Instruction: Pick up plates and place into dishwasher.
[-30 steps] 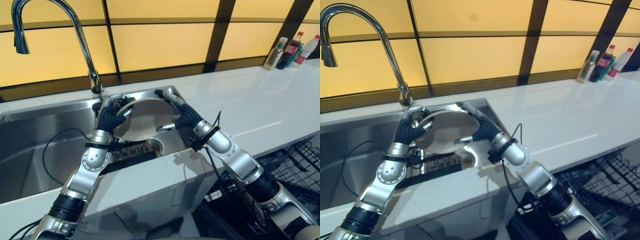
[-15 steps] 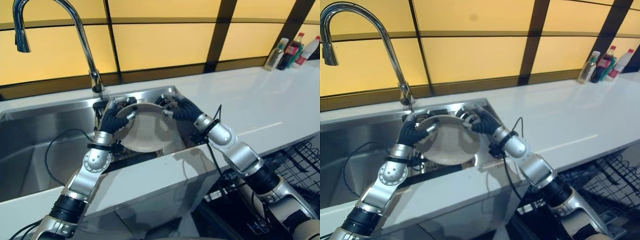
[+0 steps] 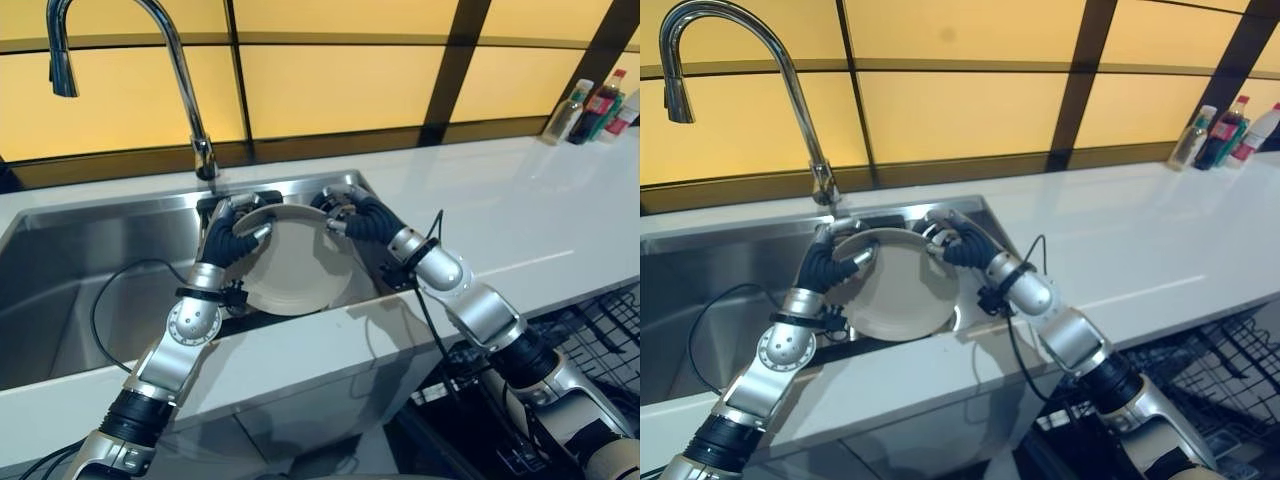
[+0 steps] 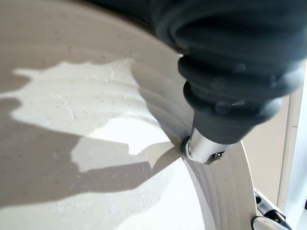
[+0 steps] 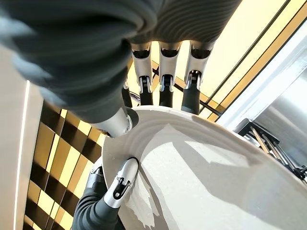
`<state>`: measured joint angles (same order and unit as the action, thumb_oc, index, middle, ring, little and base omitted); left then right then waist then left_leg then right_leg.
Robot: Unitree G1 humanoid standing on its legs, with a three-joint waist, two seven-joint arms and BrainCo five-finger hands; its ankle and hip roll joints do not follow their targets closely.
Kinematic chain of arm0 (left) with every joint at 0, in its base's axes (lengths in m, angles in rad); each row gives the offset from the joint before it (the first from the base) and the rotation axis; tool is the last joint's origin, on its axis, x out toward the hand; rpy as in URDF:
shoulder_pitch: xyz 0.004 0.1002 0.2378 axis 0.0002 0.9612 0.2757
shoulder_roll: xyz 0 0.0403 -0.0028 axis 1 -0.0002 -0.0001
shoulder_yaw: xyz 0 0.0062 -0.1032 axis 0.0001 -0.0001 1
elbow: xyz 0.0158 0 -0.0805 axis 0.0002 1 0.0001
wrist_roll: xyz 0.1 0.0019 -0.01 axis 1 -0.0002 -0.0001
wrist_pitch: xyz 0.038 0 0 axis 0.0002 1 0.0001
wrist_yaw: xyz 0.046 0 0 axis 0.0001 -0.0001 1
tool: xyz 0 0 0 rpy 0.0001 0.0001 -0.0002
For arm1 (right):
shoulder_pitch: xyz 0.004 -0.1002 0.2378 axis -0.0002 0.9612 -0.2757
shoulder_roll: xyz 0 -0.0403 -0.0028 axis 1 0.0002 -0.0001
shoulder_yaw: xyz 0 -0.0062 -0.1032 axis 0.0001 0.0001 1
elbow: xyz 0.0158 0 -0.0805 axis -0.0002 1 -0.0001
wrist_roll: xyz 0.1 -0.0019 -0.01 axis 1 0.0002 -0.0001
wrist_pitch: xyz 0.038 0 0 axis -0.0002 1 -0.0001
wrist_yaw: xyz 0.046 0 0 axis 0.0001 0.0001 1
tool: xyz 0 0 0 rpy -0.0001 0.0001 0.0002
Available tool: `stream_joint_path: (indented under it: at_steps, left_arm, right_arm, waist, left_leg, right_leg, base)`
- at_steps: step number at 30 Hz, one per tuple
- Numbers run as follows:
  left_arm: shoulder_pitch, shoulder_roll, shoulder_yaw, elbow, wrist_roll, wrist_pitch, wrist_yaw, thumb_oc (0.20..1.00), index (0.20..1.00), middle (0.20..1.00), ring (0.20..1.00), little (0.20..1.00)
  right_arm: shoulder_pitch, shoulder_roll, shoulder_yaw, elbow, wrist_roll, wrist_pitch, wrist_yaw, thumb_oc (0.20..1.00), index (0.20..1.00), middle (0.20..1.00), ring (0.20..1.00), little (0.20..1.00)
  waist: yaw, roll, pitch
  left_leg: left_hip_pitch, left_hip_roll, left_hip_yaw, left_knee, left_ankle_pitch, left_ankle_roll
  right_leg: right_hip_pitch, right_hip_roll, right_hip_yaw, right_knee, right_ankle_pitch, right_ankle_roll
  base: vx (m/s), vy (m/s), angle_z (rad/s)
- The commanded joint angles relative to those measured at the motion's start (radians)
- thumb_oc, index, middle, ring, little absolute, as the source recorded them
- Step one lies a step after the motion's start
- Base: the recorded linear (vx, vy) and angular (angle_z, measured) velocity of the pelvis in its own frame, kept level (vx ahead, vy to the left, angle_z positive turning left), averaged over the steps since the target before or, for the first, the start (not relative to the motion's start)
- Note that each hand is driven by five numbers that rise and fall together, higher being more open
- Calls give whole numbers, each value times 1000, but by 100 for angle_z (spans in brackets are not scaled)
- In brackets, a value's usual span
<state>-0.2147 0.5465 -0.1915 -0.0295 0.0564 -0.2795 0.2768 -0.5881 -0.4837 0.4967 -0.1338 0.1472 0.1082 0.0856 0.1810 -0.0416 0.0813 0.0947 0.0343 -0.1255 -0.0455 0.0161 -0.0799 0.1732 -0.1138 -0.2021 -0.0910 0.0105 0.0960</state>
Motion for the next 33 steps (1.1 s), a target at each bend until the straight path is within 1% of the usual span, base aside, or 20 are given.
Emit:
stream_joint_path:
  at_steps: [1,2,9,16,20,26,29,31,32,33]
  left_arm:
    - [-99,-13,43,18,-3,-57,48,200,200,200,200,200]
    - [-99,-13,43,18,-3,-58,48,200,200,200,200,200]
    - [-95,-18,47,11,-2,-56,58,200,200,200,200,200]
    - [-85,-26,50,13,5,-57,73,200,200,200,200,200]
    - [-76,-26,59,6,0,-58,71,200,200,200,200,200]
    - [-83,-23,55,3,-6,-47,72,200,200,200,200,200]
    - [-82,-25,55,5,-2,-47,74,200,200,200,200,200]
    - [-80,-23,61,7,-3,-52,68,200,200,200,200,200]
    - [-76,-21,68,1,-4,-52,60,200,200,200,200,200]
    - [-73,-18,70,-5,-5,-51,55,200,200,200,200,200]
  right_arm:
    - [1,20,63,-47,4,-45,47,812,812,812,812,812]
    - [2,21,62,-45,4,-40,37,1000,1000,1000,1000,1000]
    - [16,41,30,-43,-25,-45,-46,1000,1000,1000,1000,1000]
    - [61,59,-23,-48,-27,-44,-153,1000,1000,1000,1000,1000]
    - [95,60,-28,-46,-51,-37,-142,1000,1000,1000,1000,1000]
    - [101,48,-12,-37,-51,-24,-122,1000,1000,1000,1000,1000]
    - [102,46,-4,-29,-83,-15,-88,1000,1000,1000,1000,1000]
    - [100,36,8,-20,-124,-3,-43,1000,1000,1000,1000,1000]
    - [103,23,13,-17,-146,12,-34,1000,1000,1000,1000,1000]
    - [99,7,17,-8,-150,19,-49,1000,1000,1000,1000,1000]
  waist:
    - [-10,-9,-50]
    - [-10,-10,-51]
    - [-13,-2,-52]
    - [-25,12,-53]
    - [-28,19,-55]
    - [-27,19,-56]
    - [-25,18,-55]
    - [-23,15,-55]
    - [-20,12,-55]
    - [-17,9,-55]
  left_leg:
    - [-7,-48,43,-6,-63,50]
    - [-6,-48,43,-7,-63,50]
    - [-5,-47,48,-9,-63,52]
    - [0,-45,59,-17,-61,53]
    - [-3,-45,61,-18,-58,52]
    - [-6,-45,59,-16,-56,50]
    - [-6,-44,58,-16,-56,49]
    - [-8,-45,55,-15,-56,48]
    - [-8,-44,53,-15,-56,48]
    - [-8,-43,53,-16,-55,47]
  right_leg:
    - [-30,43,-37,48,-80,-21]
    - [-30,42,-38,47,-80,-21]
    - [-33,38,-38,51,-79,-18]
    - [-35,35,-34,49,-76,-12]
    - [-37,31,-35,46,-73,-10]
    - [-36,30,-38,44,-73,-11]
    - [-35,29,-41,43,-73,-10]
    - [-35,29,-42,43,-74,-11]
    - [-35,29,-44,42,-74,-11]
    - [-33,29,-46,41,-73,-11]
  base:
    - [0,0,0]
    - [0,0,0]
    - [0,0,0]
    - [0,0,0]
    - [0,0,0]
    - [0,0,0]
    - [0,0,0]
    - [-2,14,5]
    - [-1,6,5]
    - [1,-2,5]
